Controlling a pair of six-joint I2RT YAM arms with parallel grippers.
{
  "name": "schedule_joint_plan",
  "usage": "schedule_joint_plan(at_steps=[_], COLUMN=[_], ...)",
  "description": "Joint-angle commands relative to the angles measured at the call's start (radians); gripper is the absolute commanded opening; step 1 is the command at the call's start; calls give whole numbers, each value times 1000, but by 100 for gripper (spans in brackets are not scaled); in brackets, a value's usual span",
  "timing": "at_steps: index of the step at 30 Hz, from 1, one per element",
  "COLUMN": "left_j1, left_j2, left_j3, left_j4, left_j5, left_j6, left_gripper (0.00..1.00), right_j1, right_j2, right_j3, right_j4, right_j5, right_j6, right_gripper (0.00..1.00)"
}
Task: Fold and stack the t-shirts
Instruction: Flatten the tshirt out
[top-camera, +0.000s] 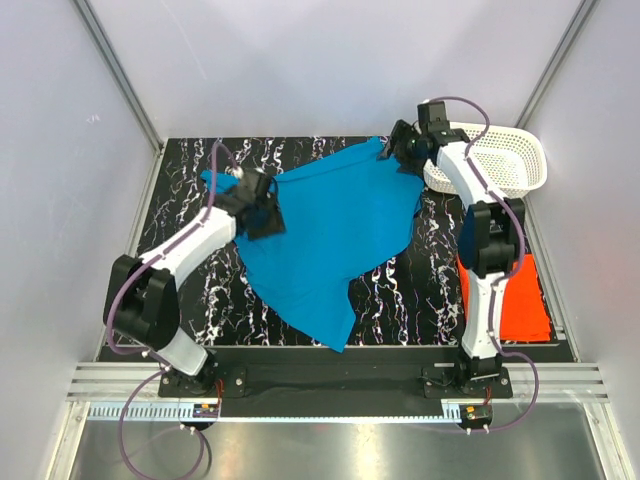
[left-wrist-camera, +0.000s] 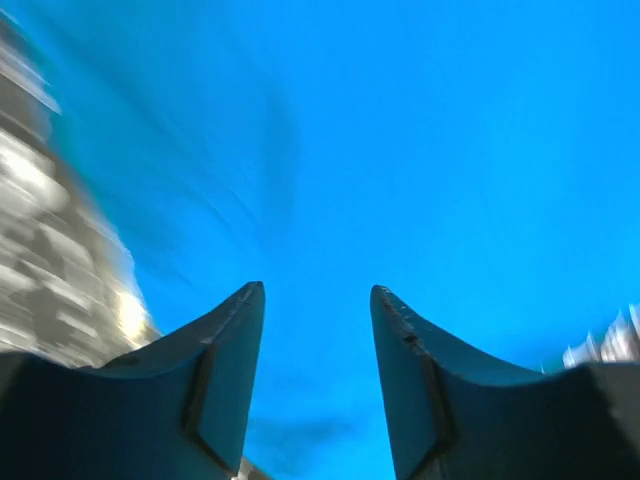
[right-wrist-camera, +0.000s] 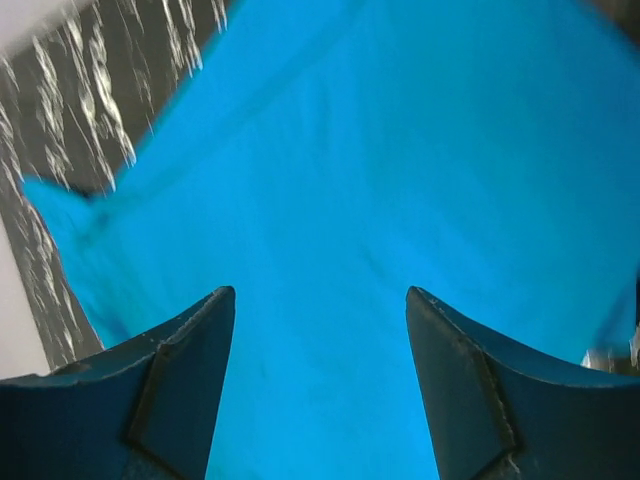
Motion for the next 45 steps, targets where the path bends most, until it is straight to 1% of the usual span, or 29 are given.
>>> schedule_joint_plan(at_steps=[1,2,3,5,7,10,11,12,14,15,17,18,19,20,22,24,25,28,29,31,32,33,35,36,38,39,42,43,45], left_j1=[-63,-66,-61,-47,2,87,113,164,241,264,314,328,341,353,353,353,352,306,266,229,201,191,186,186,193,197,197,195,197], left_j2=[-5,21,35,70,127,225,248,279,313,366,429,469,522,535,521,485,454,307,205,100,39,-65,-161,-231,-270,-278,-255,-250,-261], left_j3=[-114,-133,-147,-155,-158,-126,-112,-89,-58,0,98,229,283,333,409,424,401,310,214,108,-21,-85,-212,-315,-386,-430,-483,-495,-512], left_j4=[9,12,12,-15,-38,-87,-118,-126,-129,-132,-194,-233,-276,-314,-322,-336,-336,-333,-322,-305,-291,-278,-249,-242,-198,-187,-182,-182,-181], left_j5=[193,215,226,195,207,191,191,194,184,171,126,90,50,48,43,23,14,-13,-26,-46,-46,-12,17,29,74,116,224,238,255], left_j6=[-191,-214,-240,-254,-263,-239,-230,-207,-171,-124,-55,-1,16,33,71,100,106,99,75,30,-8,-84,-152,-207,-229,-229,-251,-262,-277], left_gripper=[50,49,48,47,47,47,47,47,47,48,48,48,48,48,49,52,55,58,59,59,59,58,56,53,53,55,58,58,57], right_j1=[46,55,60,61,61,61,61,61,60,61,61,61,60,60,57,51,46,23,18,18,18,17,11,0,-5,-8,-12,-12,-15], right_j2=[-178,-206,-237,-326,-412,-490,-504,-516,-545,-561,-562,-564,-561,-558,-536,-495,-480,-426,-411,-380,-372,-366,-366,-360,-343,-316,-283,-277,-265], right_j3=[-174,-216,-305,-391,-502,-606,-626,-660,-688,-711,-725,-734,-737,-738,-737,-728,-725,-722,-719,-720,-723,-729,-749,-769,-766,-757,-737,-734,-729], right_j4=[-38,-38,-38,-36,-31,-24,-25,-25,-22,-25,-25,-27,-25,-25,-25,-27,-25,14,31,77,85,114,151,197,222,225,225,225,226], right_j5=[22,17,13,22,39,51,56,59,60,68,77,80,100,111,151,178,180,142,123,99,103,115,116,97,96,87,100,108,117], right_j6=[-92,-105,-125,-136,-147,-167,-167,-167,-167,-161,-155,-148,-142,-136,-115,-80,-64,-3,17,40,62,71,114,126,134,129,111,108,99], right_gripper=[75,73,72,71,68,63,63,60,58,57,56,55,53,51,50,50,50,54,56,57,58,58,59,58,58,57,54,52,51])
